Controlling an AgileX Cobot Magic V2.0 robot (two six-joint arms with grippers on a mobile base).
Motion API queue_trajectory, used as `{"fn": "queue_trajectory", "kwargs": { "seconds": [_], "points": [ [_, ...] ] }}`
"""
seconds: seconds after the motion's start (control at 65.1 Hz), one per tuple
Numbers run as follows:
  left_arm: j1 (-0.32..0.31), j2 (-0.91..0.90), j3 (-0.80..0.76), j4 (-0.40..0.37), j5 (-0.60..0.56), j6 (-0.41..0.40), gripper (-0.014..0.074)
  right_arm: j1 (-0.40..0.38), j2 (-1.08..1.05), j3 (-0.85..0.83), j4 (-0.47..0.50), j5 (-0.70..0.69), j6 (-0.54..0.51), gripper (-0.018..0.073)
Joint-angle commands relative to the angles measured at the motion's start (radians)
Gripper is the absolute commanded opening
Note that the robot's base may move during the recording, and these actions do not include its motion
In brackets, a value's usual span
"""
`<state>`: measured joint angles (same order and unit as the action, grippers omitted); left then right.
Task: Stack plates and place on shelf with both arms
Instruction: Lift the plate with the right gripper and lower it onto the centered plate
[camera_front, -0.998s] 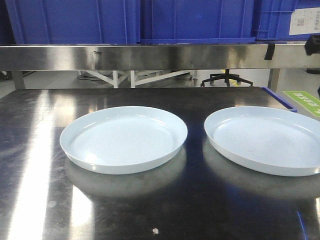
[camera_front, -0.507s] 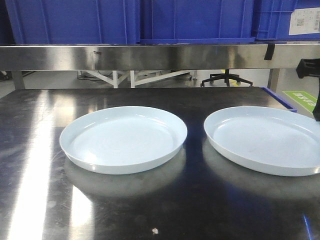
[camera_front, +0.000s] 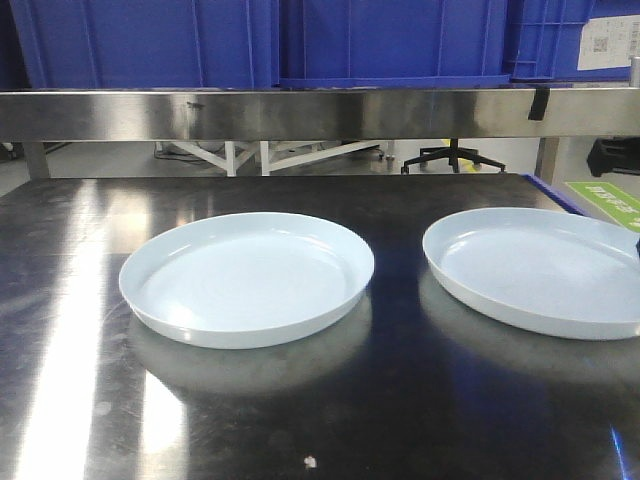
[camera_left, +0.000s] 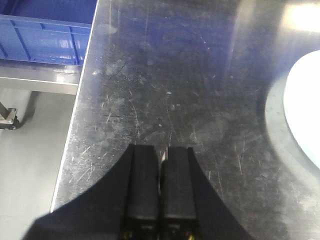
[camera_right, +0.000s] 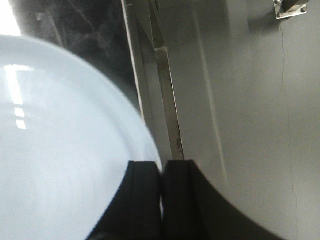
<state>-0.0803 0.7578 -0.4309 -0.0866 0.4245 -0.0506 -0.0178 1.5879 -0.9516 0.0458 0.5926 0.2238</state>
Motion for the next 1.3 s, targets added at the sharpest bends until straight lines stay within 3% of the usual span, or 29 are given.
{"fn": "queue_trajectory", "kwargs": {
  "seconds": [0.0, 0.322, 0.537, 0.675, 1.028, 1.289],
  "points": [
    [-0.006, -0.003, -0.029, -0.005, -0.073, -0.006, 0.0085, -0.001, -0.037, -0.038, -0.01, -0.043, -0.005, 0.0032],
    [-0.006, -0.003, -0.029, -0.005, -0.073, -0.006, 0.0085, -0.001, -0.138, -0.16, -0.007, -0.022, -0.005, 0.0025],
    [-0.006, -0.003, -0.029, -0.005, -0.073, -0.006, 0.0085, 0.018, -0.233, -0.222, 0.05, -0.015, -0.005, 0.0025],
    [-0.006, -0.003, -0.029, -0.005, -0.073, -0.006, 0.0085, 0.104, -0.244, -0.242, 0.05, -0.009, -0.005, 0.0025],
    [-0.006, -0.003, -0.029, -0.005, -0.076, -0.006, 0.0085, 0.432, -0.114, -0.303, 0.05, -0.04, -0.005, 0.0025],
    [-0.006, -0.003, -0.029, -0.005, -0.076, -0.006, 0.0085, 0.527, 0.011, -0.363, 0.05, -0.049, -0.005, 0.0025]
  ]
}}
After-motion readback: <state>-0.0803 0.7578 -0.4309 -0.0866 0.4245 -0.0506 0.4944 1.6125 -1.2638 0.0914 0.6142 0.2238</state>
